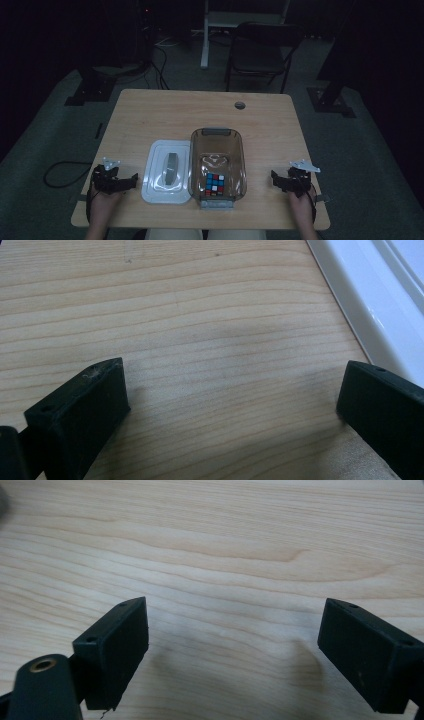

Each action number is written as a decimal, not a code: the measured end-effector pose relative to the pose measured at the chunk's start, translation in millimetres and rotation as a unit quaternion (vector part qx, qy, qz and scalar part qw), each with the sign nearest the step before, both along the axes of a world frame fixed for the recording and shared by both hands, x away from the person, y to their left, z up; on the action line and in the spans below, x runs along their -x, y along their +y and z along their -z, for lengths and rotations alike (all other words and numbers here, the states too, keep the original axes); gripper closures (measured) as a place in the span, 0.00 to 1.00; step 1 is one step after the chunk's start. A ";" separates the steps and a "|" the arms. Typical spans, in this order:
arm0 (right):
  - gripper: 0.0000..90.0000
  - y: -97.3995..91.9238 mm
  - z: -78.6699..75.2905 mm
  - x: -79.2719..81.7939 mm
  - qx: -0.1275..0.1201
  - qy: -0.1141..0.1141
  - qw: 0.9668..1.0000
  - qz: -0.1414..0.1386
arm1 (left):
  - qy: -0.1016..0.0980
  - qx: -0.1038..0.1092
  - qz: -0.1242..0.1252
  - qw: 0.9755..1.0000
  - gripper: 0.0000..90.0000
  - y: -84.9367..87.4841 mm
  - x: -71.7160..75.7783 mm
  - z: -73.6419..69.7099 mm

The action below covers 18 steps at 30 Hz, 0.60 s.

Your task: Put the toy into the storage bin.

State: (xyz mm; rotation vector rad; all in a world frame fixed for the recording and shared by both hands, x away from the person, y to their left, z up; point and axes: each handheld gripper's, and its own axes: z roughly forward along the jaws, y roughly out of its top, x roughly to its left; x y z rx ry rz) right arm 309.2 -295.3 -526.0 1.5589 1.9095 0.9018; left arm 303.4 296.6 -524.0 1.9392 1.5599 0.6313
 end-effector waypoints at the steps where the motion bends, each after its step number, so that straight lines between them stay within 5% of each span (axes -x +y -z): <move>1: 0.14 0.7 0.3 -0.3 0.006 0.004 1.000 0.004 | 0.000 0.000 0.001 1.000 0.01 0.0 0.0 0.0; 6: 0.13 2.4 1.8 -3.8 0.011 0.027 1.000 0.007 | 0.000 0.000 0.001 1.000 0.01 0.0 0.0 0.0; 18: 0.13 3.2 1.9 -4.3 0.012 0.027 0.999 0.012 | 0.001 0.000 0.001 1.000 0.01 -0.1 0.0 -0.1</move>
